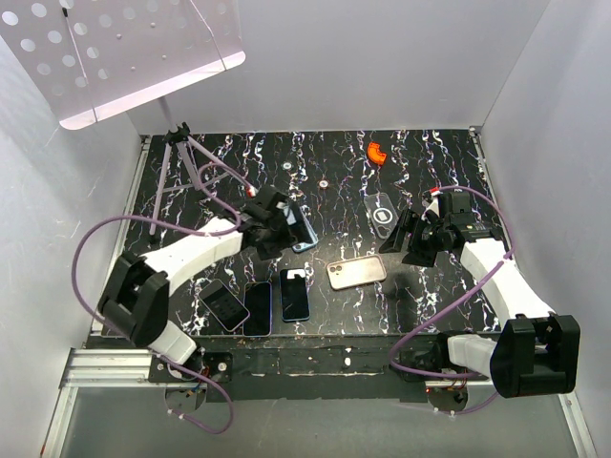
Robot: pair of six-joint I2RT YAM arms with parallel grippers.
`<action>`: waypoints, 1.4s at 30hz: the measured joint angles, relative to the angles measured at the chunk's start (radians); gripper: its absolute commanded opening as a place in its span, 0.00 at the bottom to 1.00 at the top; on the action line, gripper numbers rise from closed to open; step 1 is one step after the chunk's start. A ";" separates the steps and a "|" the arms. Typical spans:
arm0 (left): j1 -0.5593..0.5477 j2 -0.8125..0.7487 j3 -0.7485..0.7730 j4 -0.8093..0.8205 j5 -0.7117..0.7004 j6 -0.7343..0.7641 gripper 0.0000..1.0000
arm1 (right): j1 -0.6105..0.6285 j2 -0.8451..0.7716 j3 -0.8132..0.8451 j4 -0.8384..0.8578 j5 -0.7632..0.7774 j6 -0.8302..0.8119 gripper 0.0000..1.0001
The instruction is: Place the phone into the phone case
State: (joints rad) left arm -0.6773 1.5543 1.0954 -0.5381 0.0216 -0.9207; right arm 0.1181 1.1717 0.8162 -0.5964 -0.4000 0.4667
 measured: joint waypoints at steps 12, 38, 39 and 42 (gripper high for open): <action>0.165 -0.335 -0.129 -0.109 -0.014 0.117 0.98 | 0.000 0.002 0.000 0.019 -0.029 -0.001 0.88; -0.052 -0.041 -0.058 -0.279 -0.037 0.124 0.97 | 0.089 0.072 0.008 0.041 -0.028 0.009 0.88; -0.066 -0.011 -0.041 -0.282 -0.039 0.119 0.98 | 0.091 0.072 0.008 0.041 -0.026 0.010 0.89; -0.105 0.060 0.000 -0.304 -0.053 0.103 0.98 | 0.095 0.072 0.008 0.041 -0.024 0.016 0.89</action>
State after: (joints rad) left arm -0.7822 1.6138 1.0954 -0.8417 -0.0315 -0.8177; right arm 0.2127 1.2434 0.8242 -0.5556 -0.4244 0.4828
